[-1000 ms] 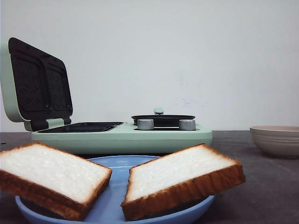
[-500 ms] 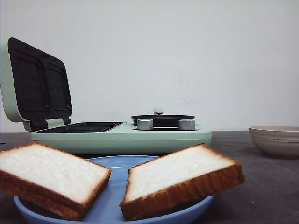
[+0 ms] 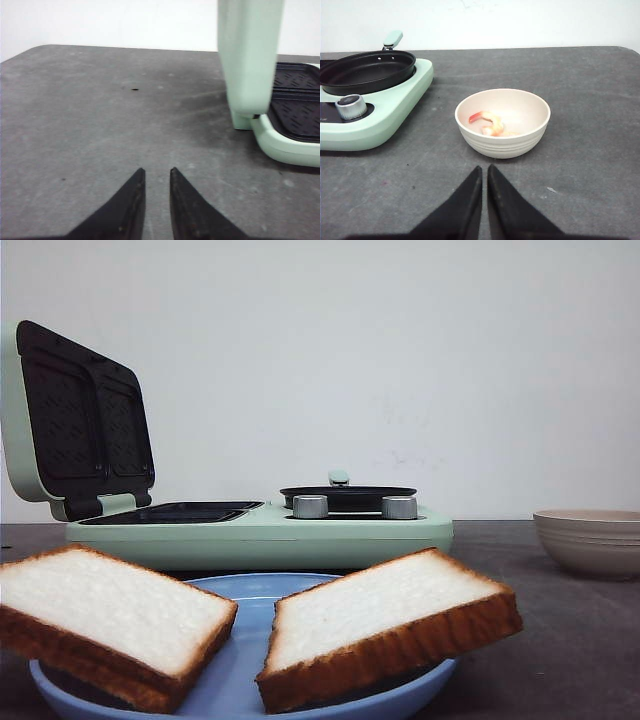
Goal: Make breakfast with bread and shrimp
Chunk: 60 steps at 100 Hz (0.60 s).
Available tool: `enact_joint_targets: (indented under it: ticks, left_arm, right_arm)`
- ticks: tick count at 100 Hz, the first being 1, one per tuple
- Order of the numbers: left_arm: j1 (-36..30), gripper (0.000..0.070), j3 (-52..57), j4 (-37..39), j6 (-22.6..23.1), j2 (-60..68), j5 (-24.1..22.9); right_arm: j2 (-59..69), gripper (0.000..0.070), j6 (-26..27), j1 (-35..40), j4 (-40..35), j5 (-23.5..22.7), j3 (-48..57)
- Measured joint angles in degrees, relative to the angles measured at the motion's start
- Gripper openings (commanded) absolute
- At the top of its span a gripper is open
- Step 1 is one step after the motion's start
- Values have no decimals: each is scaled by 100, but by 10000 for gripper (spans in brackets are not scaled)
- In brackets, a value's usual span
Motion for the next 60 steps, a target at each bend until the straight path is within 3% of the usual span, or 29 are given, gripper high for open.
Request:
enact_joint_targets:
  ticks: [60]
  left_arm:
    - [-503, 5, 0, 0, 0, 0, 0]
  right_arm:
    - [0, 9, 28, 0, 0, -2, 0]
